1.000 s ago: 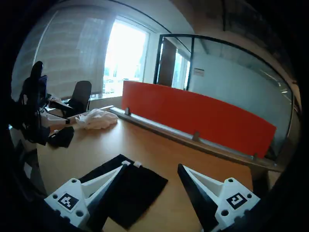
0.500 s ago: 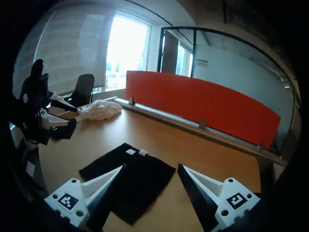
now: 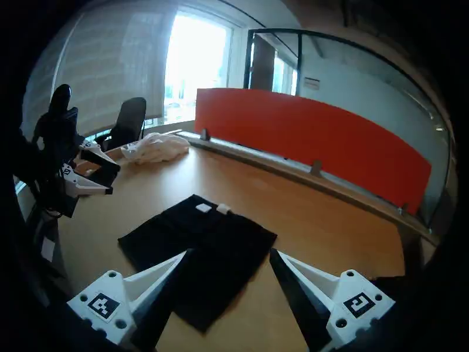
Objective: Fold towel
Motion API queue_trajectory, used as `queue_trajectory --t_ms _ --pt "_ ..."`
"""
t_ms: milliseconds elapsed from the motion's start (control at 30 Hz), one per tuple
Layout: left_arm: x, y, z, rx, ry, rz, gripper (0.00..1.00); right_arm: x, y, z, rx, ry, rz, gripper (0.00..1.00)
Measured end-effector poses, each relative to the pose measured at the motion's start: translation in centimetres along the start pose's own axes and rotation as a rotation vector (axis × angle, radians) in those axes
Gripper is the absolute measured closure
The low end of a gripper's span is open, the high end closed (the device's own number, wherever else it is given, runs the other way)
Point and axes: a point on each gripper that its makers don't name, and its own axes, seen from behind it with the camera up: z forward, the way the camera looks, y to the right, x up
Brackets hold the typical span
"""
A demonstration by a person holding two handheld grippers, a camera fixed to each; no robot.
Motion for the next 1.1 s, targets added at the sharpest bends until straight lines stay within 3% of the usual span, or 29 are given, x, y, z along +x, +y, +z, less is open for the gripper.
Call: queue_trajectory --t_ms 767,1100 --pt "-7.8 2.8 3.5 -0.092 -0.153 0.017 0.03 -9.2 -3.7 3.4 0.091 -0.171 -0.029 0.00" --pt "-10.5 3.6 4.5 -0.125 -0.214 0.028 0.03 -12.6 -4.7 4.0 0.120 -0.240 -0.044 0.00"
